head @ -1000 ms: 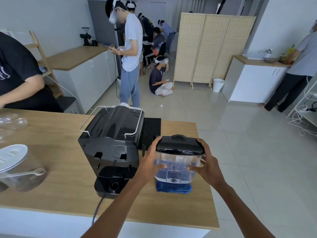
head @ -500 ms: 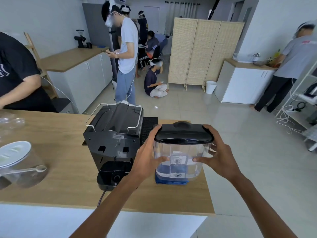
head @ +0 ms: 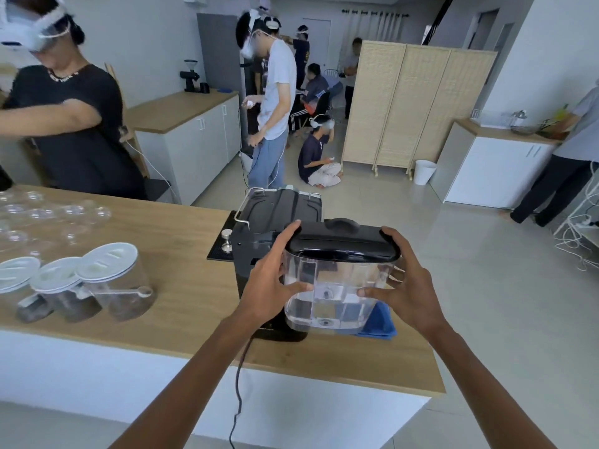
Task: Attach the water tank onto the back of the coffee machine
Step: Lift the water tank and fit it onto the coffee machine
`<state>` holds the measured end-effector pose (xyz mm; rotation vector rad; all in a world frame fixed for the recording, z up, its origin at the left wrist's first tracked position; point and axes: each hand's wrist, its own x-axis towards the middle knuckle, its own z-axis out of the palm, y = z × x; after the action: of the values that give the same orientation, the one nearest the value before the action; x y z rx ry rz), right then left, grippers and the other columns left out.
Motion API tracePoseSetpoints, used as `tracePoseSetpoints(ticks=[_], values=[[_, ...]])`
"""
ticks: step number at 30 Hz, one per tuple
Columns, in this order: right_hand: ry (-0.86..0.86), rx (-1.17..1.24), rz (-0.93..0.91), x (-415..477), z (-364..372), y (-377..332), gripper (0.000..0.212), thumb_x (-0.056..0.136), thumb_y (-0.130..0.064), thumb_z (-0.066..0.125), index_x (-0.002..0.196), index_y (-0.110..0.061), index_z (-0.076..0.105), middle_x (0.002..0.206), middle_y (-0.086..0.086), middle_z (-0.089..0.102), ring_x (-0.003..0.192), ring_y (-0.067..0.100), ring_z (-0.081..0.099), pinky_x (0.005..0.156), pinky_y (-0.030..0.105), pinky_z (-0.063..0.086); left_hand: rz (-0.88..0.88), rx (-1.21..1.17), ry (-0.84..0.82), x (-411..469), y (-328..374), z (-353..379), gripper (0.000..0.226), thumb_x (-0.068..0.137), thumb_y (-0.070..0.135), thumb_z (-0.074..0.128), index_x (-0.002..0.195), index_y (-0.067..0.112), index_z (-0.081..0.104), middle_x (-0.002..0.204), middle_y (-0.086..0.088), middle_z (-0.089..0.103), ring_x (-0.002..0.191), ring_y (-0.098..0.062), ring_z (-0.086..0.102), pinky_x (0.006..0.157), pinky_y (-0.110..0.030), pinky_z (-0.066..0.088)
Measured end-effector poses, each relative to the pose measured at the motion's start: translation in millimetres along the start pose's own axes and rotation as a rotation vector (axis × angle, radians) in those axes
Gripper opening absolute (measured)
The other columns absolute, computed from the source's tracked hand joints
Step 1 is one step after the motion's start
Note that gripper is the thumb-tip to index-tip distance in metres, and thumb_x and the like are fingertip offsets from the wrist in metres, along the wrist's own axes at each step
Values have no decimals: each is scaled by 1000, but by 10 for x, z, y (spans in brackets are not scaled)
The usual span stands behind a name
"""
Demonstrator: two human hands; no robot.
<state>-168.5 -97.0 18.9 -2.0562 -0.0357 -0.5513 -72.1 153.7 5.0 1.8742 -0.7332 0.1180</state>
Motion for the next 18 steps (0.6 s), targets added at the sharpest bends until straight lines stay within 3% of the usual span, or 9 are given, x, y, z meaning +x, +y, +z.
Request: tracePoseSetpoints(ticks=[2,5,7,9,12,15,18], values=[[-3,8,-6,17,197,-83,107,58,-8,93,145,-36,37,120,-29,60,98,7,64,83,22,58,-10,17,13,-43,-77,-175,115,70,20,88,151,54,14,76,-21,51,69,-27,47,78,-28,44],[-3,22,-13,14,489,-175,106,60,-7,92,147,-31,36,122,-41,55,103,1,63,92,28,55,-14,39,20,-94,-186,-399,114,71,19,87,153,50,14,66,-7,37,66,-39,43,76,-34,48],[6,46,5,17,665,-206,108,60,-7,93,147,-32,36,124,-35,58,104,1,63,95,27,54,-13,51,24,-105,-292,-515,114,71,21,87,153,51,14,70,0,34,67,-39,43,76,-34,49],[15,49,9,17,827,-229,109,59,-5,93,148,-30,35,126,-25,61,106,1,63,94,23,54,-14,56,28,-101,-439,-618,114,69,26,87,152,53,14,82,2,39,68,-25,44,75,-31,47],[38,34,3,17,1023,-248,108,61,0,91,149,-24,34,131,-18,59,111,-2,62,93,16,52,-12,55,16,-97,-598,-743,112,66,36,85,153,51,16,90,4,46,71,-24,53,76,-38,54],[52,15,10,31,1125,-264,110,63,0,90,151,-25,30,139,-12,57,119,5,61,99,29,53,-19,48,12,-82,-677,-811,110,65,43,82,153,51,16,92,-1,51,73,-20,49,77,-33,50],[32,-33,28,68,1205,-279,112,65,-3,90,153,-31,27,133,-34,55,119,5,60,102,38,53,-34,14,7,-78,-731,-872,110,64,46,81,153,51,16,95,3,47,78,-18,48,80,-30,47]])
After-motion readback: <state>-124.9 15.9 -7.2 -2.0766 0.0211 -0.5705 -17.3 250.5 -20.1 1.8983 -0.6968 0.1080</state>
